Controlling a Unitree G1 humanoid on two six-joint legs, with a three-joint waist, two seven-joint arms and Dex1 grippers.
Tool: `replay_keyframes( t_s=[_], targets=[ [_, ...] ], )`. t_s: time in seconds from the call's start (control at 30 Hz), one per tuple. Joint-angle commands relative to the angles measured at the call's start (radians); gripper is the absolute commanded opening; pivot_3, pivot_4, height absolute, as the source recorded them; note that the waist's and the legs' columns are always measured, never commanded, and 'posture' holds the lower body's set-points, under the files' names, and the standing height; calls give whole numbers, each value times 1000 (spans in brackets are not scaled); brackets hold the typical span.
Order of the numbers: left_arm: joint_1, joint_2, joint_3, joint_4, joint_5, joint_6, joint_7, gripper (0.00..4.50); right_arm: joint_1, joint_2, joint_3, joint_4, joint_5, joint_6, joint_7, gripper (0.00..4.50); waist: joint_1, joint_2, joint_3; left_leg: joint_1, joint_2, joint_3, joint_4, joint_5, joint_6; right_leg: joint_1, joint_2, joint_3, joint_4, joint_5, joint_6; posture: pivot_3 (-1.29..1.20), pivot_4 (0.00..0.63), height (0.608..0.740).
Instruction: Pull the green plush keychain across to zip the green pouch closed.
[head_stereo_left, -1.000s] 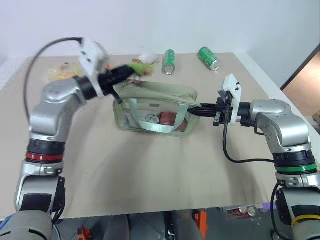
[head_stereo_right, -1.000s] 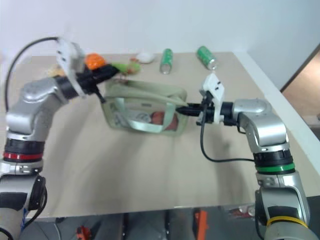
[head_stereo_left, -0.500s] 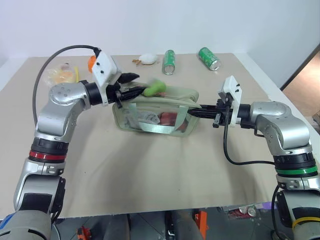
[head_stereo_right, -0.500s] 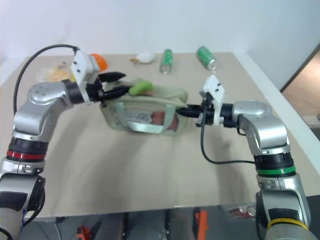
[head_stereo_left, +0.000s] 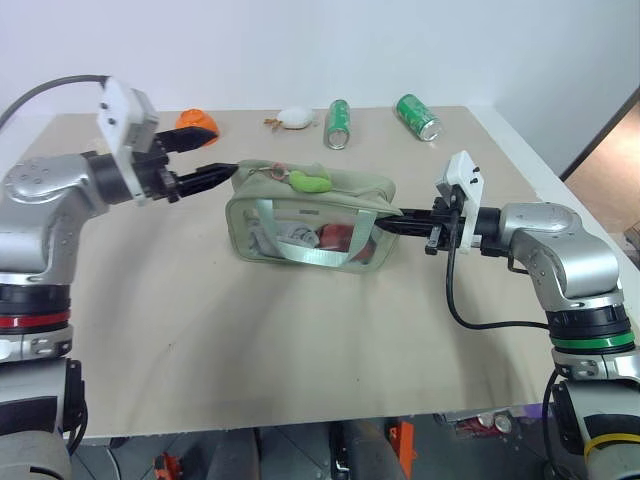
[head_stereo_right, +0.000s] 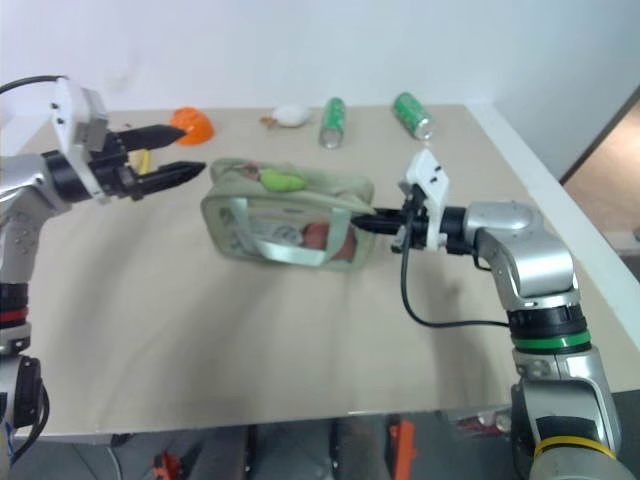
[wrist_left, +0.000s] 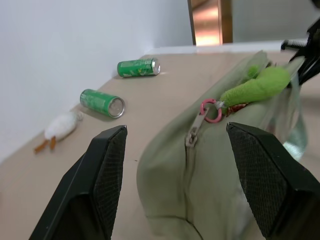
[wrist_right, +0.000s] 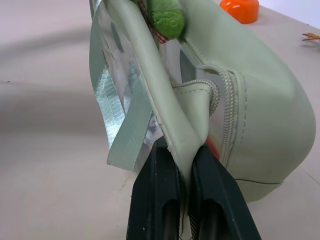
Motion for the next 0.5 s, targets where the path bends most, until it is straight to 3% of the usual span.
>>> replay_keyframes(
  t_s=[0.03,0.23,0.5],
  targets=[
    [62,31,53,-84,-90,74,-45,3290,-11,1,-8,-17,2,-8,-4,0,0,0,0,0,0,0,0,0,0,0,0,0,0,0,0,0,150,740],
    [176,31,3,-117,-60,77,-52,3290,-16,3,-6,-15,2,-5,-2,0,1,0,0,0,0,0,0,0,0,0,0,-1,0,0,0,0,150,740],
    [123,-42,-58,-35,6,6,-17,3290,-13,-1,-12,-29,6,2,-4,0,5,0,0,0,0,0,0,0,0,0,0,0,0,0,0,0,150,740]
  ],
)
